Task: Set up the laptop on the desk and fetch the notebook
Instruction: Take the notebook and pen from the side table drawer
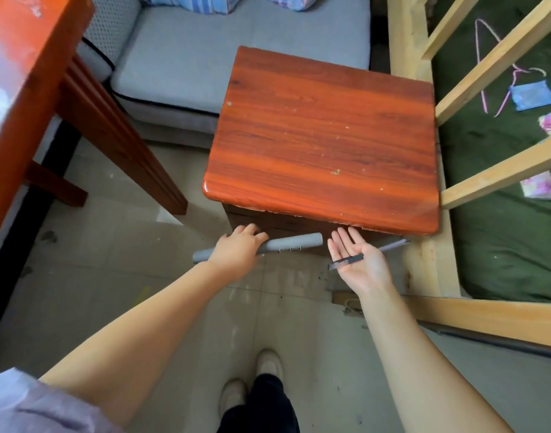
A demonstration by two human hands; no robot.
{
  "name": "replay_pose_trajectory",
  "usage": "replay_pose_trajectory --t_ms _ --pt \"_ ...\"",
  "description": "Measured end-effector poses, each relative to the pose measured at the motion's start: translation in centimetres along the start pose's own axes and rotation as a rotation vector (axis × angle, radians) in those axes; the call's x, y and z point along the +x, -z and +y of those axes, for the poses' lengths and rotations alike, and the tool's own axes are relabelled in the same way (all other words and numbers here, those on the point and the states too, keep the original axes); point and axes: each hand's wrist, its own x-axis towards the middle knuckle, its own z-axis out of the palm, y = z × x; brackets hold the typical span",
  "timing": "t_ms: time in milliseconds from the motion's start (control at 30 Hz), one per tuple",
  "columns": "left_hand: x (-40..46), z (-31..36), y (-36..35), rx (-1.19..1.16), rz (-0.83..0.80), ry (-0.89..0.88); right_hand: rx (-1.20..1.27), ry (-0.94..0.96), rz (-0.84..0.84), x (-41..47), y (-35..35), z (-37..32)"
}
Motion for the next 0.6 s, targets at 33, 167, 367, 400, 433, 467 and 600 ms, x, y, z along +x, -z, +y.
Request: replay_pose_trajectory --t_ms 33,167,367,400,433,467,600 --pt "-1.2 -0.2 0.4 -0.080 -0.003 0.031 -0.102 -0.021 0.049 -0.6 0.1 -0.1" --pt "-8.0 -1.1 3.8 -0.550 0.088 0.117 -0.628 -0.058 0.172 -4.9 -0.3 0.3" --pt "-20.6 -3.5 9.3 -1.410 0.187 0.324 -1.055 0.127 -0.134 -15.0 -8.0 2.1" --pt "-22.6 -3.9 10.0 -1.517 0.223 0.335 -1.099 0.147 -0.226 -16.7 -9.4 2.9" --pt "-24.6 -4.2 10.6 -1.608 0.267 0.344 -1.134 0.168 -0.318 -18.4 -10.7 3.8" --pt "-26.6 -4.5 11.0 -1.682 0.320 0.355 -1.168 0.198 -0.406 -20.2 -12.0 4.8" --pt "-35.4 -5.9 10.9 -1.894 0.577 0.413 -1.333 0.371 -0.695 -26.6 -16.2 10.3"
